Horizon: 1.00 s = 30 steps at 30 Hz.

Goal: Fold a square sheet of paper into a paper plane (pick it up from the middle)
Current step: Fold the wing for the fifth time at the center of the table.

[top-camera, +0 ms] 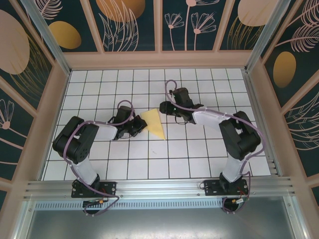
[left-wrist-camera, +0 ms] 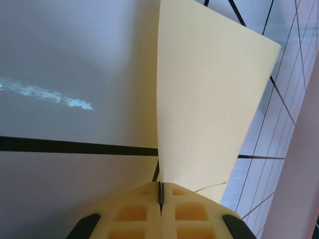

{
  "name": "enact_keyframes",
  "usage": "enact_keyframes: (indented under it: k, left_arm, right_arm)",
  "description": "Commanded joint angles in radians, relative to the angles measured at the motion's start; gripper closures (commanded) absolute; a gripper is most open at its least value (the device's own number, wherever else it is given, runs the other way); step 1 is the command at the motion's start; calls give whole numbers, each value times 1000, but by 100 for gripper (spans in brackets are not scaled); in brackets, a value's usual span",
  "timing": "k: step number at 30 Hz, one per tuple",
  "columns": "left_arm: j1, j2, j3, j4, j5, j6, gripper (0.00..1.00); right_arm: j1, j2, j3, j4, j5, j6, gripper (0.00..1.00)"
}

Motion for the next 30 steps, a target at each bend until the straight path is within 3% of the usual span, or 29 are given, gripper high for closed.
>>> enact_keyframes:
  k: [1, 4, 11, 30]
  left_arm:
    - [-8, -31, 18, -34, -17, 0, 97]
    - [-7, -35, 19, -32, -9, -15, 97]
    - [-7, -96, 23, -34, 9, -42, 96]
    - [-8, -88, 58, -58, 16, -55, 95]
  right_arm:
    - [65, -90, -121, 136, 118, -142, 58]
    - [152, -158, -230, 232, 227, -245, 59]
    - [266, -183, -348, 364, 269, -408, 62]
    - [363, 31, -324, 556, 297, -601, 68]
